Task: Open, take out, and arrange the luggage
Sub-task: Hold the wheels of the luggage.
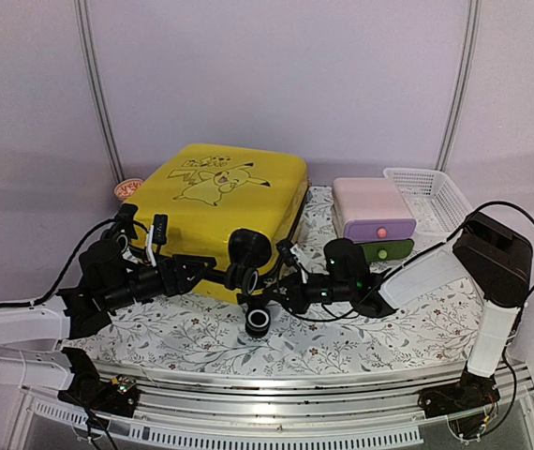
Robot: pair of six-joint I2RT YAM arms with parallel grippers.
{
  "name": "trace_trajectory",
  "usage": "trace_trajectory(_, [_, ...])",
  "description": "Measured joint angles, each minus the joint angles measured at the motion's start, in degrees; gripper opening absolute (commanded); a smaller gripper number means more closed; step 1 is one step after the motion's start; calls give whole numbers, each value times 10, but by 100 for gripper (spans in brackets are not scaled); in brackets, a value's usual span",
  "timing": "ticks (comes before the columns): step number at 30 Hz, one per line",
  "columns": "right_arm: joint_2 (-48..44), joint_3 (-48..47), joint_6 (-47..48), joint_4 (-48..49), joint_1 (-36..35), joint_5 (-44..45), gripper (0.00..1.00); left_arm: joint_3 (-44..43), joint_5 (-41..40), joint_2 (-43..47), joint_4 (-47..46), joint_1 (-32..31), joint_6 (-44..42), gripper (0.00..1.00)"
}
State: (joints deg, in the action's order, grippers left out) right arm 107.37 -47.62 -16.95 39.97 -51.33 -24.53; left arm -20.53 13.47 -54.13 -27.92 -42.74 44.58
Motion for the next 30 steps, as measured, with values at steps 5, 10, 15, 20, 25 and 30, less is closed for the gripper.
trace_trajectory(5, [-4, 1, -2, -2, 0, 6, 2, 0, 0, 0, 0, 0, 0, 83])
trace_trajectory(10, [-16, 2, -1, -30, 1, 26, 2, 0, 0, 0, 1, 0, 0, 83])
trace_trajectory(15, [-26, -5, 3, -71, 22, 33, 1, 0, 0, 0, 4, 0, 0, 83])
trace_trajectory(20, [-26, -37, 33, -128, 59, 42, 2, -33, -25, -20, 58, -21, -16, 88])
trace_trajectory(25, [-14, -83, 79, -181, 97, 60, 2, -156, -132, -87, 177, -116, -58, 98])
trace_trajectory(30, [-8, -107, 121, -213, 103, 71, 2, -295, -269, -182, 317, -209, -66, 98])
